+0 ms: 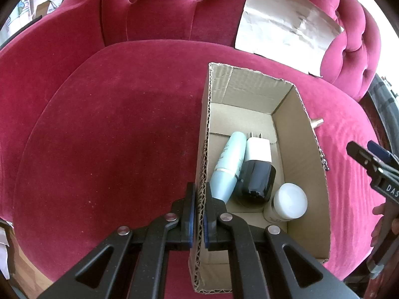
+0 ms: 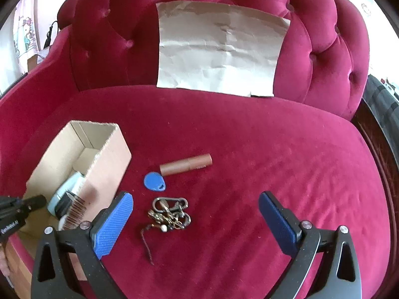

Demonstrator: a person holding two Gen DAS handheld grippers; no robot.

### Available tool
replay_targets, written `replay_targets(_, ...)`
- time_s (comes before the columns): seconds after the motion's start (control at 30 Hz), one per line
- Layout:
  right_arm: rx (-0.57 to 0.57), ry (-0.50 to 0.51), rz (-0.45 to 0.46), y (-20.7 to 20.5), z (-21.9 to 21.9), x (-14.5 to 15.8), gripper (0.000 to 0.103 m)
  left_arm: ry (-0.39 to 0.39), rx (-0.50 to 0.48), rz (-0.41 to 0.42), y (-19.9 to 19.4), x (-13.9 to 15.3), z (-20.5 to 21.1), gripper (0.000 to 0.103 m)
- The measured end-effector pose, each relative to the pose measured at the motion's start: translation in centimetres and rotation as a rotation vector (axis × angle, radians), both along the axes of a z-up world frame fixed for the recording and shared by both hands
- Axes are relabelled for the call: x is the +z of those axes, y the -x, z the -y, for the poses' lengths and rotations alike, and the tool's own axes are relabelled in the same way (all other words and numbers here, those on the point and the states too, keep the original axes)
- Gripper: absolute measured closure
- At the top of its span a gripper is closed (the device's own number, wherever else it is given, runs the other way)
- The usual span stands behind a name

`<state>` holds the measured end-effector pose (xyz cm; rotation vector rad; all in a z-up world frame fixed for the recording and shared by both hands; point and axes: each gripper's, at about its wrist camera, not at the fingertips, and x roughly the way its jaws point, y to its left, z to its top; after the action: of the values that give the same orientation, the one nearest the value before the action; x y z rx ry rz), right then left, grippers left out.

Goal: Organize rigid objects
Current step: 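Move the right tool back toward the metal keychain, then close the right tool on the metal keychain and lift it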

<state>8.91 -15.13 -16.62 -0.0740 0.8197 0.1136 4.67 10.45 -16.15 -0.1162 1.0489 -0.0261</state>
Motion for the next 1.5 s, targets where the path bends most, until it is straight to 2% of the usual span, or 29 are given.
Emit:
replay_targets(0.23, -0.009, -0.029, -0.048, -0.6, 0.4, -0.8, 0.0, -0.003, 0.004, 0.002, 0.0, -0.1, 0.1, 0.098)
replay_targets(0.6, 0.003, -0.017, -0.157, -1.8, -0.6, -4.3, 0.0, -0.002, 0.005, 0.001, -0.2, -0.1, 0.1, 0.098)
replay_targets(1.1, -0.017, -0.015, -0.217, -3.3, -1.3, -7.1, 0.0, -0.005, 0.005, 0.0, -0.2, 0.0, 0.2, 0.098)
replay_targets(1.5, -0.021, 0.013, -0.216, -3.9, -1.5, -7.4, 0.001, 0.002, 0.004, 0.0, -0.2, -0.1, 0.1, 0.098)
